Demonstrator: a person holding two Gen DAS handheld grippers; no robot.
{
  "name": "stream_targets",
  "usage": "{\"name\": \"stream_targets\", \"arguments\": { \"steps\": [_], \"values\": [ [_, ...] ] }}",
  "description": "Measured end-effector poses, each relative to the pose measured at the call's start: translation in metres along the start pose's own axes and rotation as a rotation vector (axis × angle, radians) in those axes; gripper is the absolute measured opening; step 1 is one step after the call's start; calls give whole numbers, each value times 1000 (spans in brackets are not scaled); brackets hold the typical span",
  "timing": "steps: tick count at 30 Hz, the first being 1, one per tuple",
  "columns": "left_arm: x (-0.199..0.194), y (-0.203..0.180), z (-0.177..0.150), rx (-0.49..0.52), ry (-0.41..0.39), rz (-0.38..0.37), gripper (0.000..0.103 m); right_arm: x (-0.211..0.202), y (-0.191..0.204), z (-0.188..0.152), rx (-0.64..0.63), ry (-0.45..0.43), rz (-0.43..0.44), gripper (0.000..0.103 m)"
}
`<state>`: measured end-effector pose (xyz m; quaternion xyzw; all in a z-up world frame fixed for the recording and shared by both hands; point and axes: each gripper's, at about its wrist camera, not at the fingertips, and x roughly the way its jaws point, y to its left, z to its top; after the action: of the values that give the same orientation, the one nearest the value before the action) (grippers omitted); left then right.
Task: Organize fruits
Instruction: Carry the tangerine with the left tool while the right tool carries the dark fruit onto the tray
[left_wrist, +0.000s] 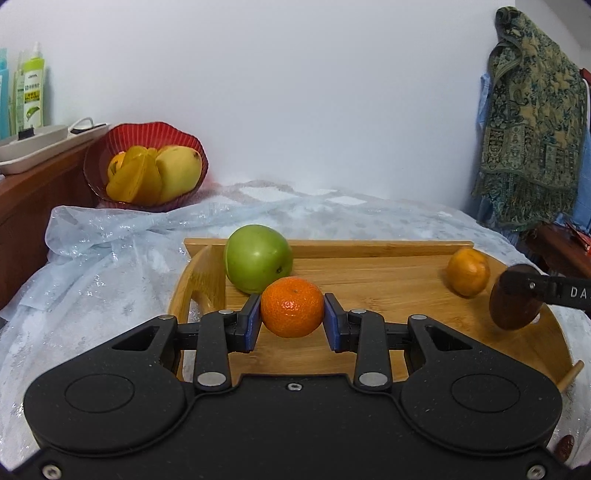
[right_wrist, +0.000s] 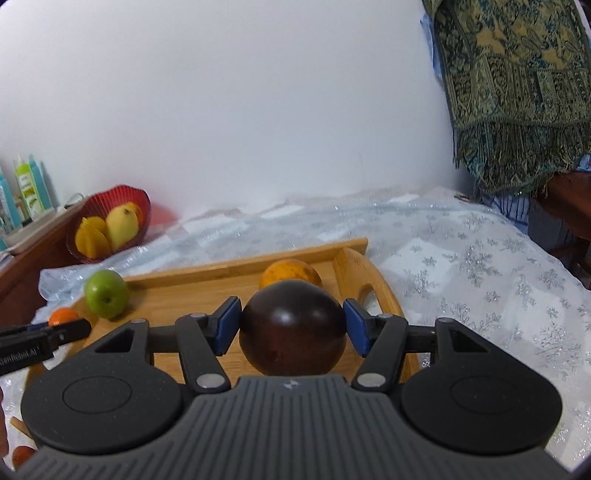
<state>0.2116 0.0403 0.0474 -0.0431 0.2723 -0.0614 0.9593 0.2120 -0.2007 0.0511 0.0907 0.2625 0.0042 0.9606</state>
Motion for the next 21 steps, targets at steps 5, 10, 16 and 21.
{"name": "stream_targets", "arguments": {
  "steps": [5,10,16,21],
  "values": [
    [13,4,0,-1,27,9,33,5,1,-1,1,3,-13,61],
    [19,5,-1,2,41,7,33,6,5,-2,-31,-2,-22,61],
    [21,6,-1,-11,57,2,33,5,10,-4,-63,-12,-31,62],
    [24,7,-2,-16,93,9,33,5,11,-5,-70,-11,-33,62]
  ]
}}
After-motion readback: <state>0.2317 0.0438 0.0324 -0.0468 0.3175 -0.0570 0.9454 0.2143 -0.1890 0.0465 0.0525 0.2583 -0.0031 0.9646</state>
